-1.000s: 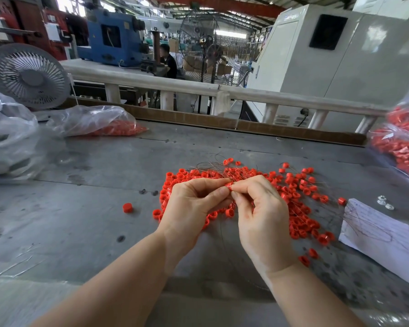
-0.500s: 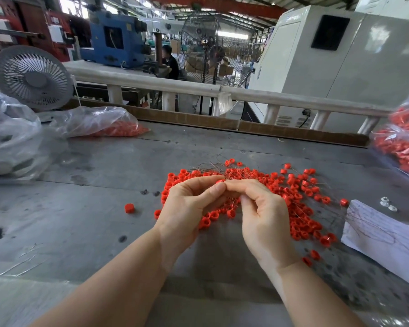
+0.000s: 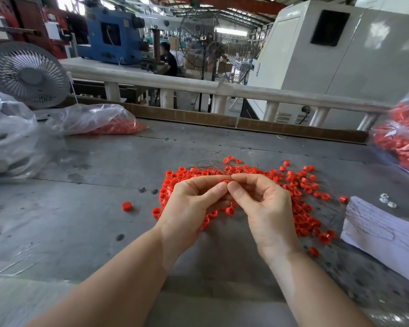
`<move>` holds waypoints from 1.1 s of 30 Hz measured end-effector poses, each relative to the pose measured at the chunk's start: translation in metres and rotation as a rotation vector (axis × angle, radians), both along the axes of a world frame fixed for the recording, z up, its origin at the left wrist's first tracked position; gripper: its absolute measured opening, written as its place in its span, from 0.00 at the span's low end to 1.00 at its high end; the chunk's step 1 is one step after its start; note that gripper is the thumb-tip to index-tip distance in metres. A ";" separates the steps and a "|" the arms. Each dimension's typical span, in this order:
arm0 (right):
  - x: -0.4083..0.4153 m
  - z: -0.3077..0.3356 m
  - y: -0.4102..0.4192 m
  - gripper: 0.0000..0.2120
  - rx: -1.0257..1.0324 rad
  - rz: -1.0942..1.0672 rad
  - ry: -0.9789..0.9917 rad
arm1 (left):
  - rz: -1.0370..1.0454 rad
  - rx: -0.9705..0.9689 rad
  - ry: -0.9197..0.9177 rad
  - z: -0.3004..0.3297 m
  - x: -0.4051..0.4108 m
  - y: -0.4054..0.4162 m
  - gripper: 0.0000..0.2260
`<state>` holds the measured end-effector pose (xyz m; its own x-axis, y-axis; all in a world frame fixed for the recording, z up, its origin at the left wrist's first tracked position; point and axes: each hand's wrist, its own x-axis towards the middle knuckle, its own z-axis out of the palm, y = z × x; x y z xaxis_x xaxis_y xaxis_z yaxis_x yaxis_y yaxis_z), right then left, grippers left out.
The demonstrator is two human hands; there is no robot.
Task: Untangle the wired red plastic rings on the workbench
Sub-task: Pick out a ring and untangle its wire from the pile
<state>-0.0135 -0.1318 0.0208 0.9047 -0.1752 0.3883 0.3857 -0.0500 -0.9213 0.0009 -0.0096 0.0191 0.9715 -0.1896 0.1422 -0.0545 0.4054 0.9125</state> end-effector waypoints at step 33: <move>0.003 -0.001 0.000 0.06 0.214 0.093 0.120 | 0.182 0.232 -0.239 0.003 -0.006 -0.007 0.09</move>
<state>-0.0103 -0.1322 0.0199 0.9581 -0.1556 0.2405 0.2670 0.1811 -0.9465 -0.0047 -0.0163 0.0224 0.9370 -0.0709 0.3421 -0.3286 0.1537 0.9319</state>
